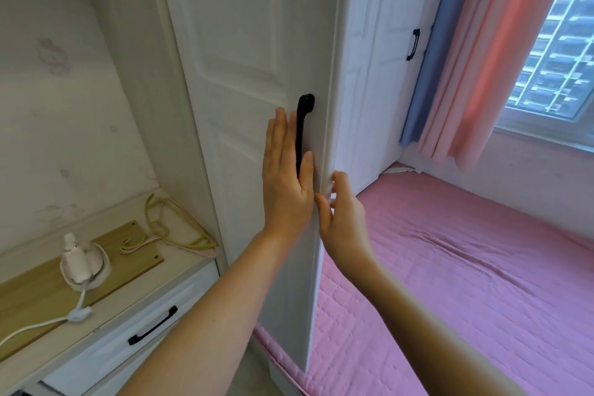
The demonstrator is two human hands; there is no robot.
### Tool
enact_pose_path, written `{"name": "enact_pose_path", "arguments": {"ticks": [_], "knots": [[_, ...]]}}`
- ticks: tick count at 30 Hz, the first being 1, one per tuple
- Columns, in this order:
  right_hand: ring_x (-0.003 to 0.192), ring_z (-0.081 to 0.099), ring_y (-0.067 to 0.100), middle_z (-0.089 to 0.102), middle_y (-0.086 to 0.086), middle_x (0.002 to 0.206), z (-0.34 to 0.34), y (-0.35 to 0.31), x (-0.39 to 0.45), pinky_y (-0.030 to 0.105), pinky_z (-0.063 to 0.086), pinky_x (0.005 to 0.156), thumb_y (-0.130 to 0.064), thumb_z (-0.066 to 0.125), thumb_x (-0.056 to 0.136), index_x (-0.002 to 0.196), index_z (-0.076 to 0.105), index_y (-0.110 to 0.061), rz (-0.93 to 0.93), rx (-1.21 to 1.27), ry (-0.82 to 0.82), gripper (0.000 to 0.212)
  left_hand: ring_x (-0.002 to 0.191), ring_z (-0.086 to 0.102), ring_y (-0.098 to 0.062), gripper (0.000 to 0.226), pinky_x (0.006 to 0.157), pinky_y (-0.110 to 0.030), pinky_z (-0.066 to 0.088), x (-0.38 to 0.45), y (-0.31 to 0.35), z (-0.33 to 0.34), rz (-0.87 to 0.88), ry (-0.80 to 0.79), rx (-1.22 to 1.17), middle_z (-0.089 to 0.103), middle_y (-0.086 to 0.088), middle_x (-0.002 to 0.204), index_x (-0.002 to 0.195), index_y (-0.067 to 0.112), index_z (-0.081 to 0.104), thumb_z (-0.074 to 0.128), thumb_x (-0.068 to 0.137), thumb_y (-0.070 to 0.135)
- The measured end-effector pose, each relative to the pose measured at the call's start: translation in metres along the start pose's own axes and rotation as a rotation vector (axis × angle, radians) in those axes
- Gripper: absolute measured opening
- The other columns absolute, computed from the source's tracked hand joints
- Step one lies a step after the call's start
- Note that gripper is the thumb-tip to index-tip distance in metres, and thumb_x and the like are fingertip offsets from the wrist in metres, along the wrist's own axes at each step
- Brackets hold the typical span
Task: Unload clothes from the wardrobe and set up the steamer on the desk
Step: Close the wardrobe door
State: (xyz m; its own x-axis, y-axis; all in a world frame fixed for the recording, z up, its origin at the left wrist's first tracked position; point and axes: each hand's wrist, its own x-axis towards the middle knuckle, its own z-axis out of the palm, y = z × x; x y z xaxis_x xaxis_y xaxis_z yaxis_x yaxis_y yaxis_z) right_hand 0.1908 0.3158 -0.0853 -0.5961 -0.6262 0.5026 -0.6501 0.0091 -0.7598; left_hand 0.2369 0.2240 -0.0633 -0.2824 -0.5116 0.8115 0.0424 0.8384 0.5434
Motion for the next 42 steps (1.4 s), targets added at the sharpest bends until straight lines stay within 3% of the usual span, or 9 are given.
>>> {"name": "enact_pose_path", "arguments": {"ticks": [5,8,11,15,18,24,28,34,42], "knots": [[0.073,0.056,0.013,0.055,-0.003,0.086,-0.011,0.030,0.026,0.029,0.048,0.064,-0.019,0.045,0.099,0.105,0.038,-0.026,0.034,0.019,0.003,0.011,0.148,0.005,-0.023,0.062,0.118,-0.045,0.017,0.011,-0.025,0.027,0.126,-0.083,0.195,0.013,-0.009,0.159,0.152,0.016,0.010,0.040,0.099,0.029],[0.082,0.061,0.018,0.060,0.002,0.097,-0.017,0.047,0.046,0.041,0.055,0.073,-0.024,0.043,0.100,0.121,0.042,-0.021,0.094,0.044,0.013,0.021,0.147,0.008,-0.028,0.064,0.116,-0.051,0.020,0.020,-0.038,0.048,0.198,-0.091,0.272,0.018,-0.013,0.157,0.151,0.022,0.015,0.047,0.096,0.032],[0.083,0.063,0.019,0.062,0.000,0.098,-0.022,0.060,0.066,0.043,0.056,0.072,-0.025,0.043,0.100,0.121,0.044,-0.022,0.113,0.059,0.048,0.021,0.147,0.008,-0.031,0.069,0.114,-0.055,0.019,0.030,-0.049,0.070,0.225,-0.101,0.347,0.017,-0.014,0.157,0.150,0.030,0.010,0.049,0.094,0.036],[0.084,0.065,0.013,0.065,-0.005,0.098,-0.025,0.076,0.089,0.032,0.058,0.070,-0.031,0.047,0.098,0.114,0.050,-0.022,0.150,0.173,0.100,0.018,0.147,0.006,-0.032,0.072,0.116,-0.055,0.012,0.042,-0.061,0.094,0.222,-0.120,0.388,0.014,-0.012,0.158,0.150,0.021,0.021,0.057,0.090,0.037],[0.084,0.066,0.010,0.067,-0.003,0.098,-0.025,0.087,0.106,0.019,0.053,0.066,-0.022,0.051,0.097,0.112,0.053,-0.018,0.159,0.244,0.124,0.015,0.147,0.006,-0.034,0.069,0.116,-0.054,0.011,0.052,-0.075,0.104,0.278,-0.149,0.437,0.014,-0.009,0.158,0.148,0.019,0.026,0.056,0.090,0.042],[0.081,0.065,0.008,0.067,0.002,0.098,-0.019,0.111,0.143,0.014,0.051,0.066,-0.010,0.061,0.091,0.106,0.056,-0.018,0.207,0.342,0.217,0.018,0.147,0.001,-0.030,0.063,0.118,-0.049,0.008,0.073,-0.102,0.116,0.401,-0.221,0.557,0.014,-0.005,0.158,0.149,0.023,0.025,0.053,0.094,0.034],[0.090,0.061,0.001,0.062,-0.013,0.106,-0.003,0.123,0.164,0.020,0.053,0.076,-0.014,0.068,0.086,0.113,0.052,-0.026,0.195,0.269,0.231,0.034,0.147,0.007,-0.029,0.065,0.117,-0.051,0.008,0.090,-0.118,0.113,0.455,-0.280,0.639,0.014,-0.004,0.159,0.150,0.025,0.027,0.056,0.092,0.022],[0.110,0.053,0.007,0.051,-0.013,0.119,0.021,0.145,0.204,0.038,0.049,0.095,-0.018,0.071,0.084,0.129,0.045,-0.022,0.188,0.148,0.252,0.052,0.148,0.008,-0.022,0.069,0.115,-0.058,0.003,0.116,-0.142,0.101,0.478,-0.332,0.805,0.016,0.000,0.159,0.149,0.023,0.029,0.054,0.087,0.011],[0.128,0.043,0.011,0.042,-0.005,0.141,0.050,0.167,0.261,0.033,0.039,0.108,-0.019,0.069,0.086,0.143,0.030,-0.022,0.186,0.204,0.146,0.069,0.148,0.006,-0.022,0.067,0.115,-0.056,0.000,0.147,-0.184,0.110,0.458,-0.317,0.995,0.014,0.000,0.160,0.150,0.022,0.026,0.053,0.089,0.016]]}}
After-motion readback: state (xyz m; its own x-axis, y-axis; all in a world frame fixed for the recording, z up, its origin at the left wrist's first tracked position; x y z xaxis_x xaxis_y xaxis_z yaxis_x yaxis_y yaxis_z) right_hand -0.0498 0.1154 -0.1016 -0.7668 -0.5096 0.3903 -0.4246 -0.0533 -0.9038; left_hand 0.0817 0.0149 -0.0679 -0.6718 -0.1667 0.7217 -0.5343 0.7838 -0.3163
